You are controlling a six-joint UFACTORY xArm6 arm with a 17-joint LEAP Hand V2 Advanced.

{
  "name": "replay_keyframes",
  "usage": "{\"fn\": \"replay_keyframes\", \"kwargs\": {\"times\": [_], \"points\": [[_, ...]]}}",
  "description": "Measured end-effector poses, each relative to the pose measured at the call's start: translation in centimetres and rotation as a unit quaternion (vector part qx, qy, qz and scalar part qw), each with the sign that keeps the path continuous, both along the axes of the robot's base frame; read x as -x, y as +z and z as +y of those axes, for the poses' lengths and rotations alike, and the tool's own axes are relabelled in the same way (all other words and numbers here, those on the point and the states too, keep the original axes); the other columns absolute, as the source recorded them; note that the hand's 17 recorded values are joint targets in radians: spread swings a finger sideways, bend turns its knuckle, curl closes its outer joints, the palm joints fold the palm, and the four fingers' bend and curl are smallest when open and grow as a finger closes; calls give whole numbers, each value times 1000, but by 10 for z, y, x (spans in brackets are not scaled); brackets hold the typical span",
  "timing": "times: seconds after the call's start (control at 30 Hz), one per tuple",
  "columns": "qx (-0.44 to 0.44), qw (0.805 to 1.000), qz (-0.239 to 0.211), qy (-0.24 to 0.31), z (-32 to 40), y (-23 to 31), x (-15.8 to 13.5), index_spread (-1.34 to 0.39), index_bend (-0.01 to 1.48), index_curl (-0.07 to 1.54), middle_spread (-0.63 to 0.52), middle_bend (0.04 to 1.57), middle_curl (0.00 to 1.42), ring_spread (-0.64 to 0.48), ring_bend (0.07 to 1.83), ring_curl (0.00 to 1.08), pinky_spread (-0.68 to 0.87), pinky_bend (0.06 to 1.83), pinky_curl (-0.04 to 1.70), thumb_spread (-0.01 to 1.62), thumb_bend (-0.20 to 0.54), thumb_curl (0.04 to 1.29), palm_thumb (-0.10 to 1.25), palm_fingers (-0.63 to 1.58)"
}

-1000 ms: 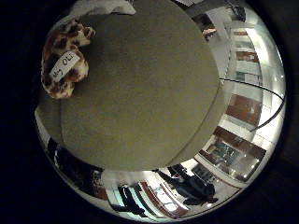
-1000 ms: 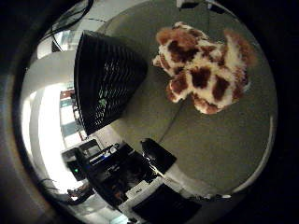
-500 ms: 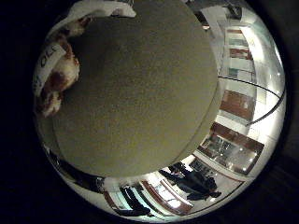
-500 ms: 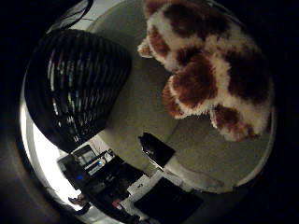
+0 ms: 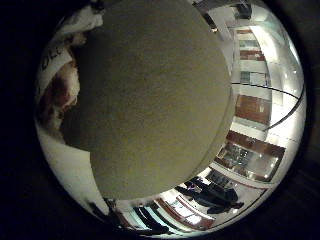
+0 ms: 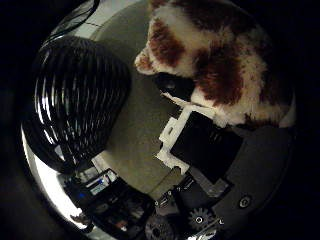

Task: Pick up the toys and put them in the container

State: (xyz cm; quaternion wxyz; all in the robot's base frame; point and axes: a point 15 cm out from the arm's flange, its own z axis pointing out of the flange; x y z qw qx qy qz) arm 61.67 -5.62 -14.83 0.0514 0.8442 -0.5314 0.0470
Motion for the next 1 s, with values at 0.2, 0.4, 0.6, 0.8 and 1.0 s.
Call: {"fn": "replay_keyframes", "kwargs": {"times": [0.2,0.4,0.6,0.8,1.0], "points": [[-1,1000,-29,3,-18,12,-15,-366,992,884,-262,1166,884,-246,1381,653,-189,1621,403,974,2,439,1008,1093],[5,997,-71,-1,-33,67,-45,-313,1042,931,-213,1231,921,-248,1387,728,-168,1640,489,943,-10,533,1106,1066],[10,995,-94,6,-34,133,-50,-291,1059,941,-185,1259,915,-247,1363,781,-166,1612,551,928,-12,599,1116,1070],[13,994,-109,9,-32,197,-32,-280,1072,942,-172,1267,901,-250,1339,822,-166,1580,610,919,-15,645,1103,1074],[17,993,-118,16,-17,263,-1,-275,1078,937,-168,1279,894,-254,1323,853,-169,1545,666,910,-14,683,1103,1075]]}}
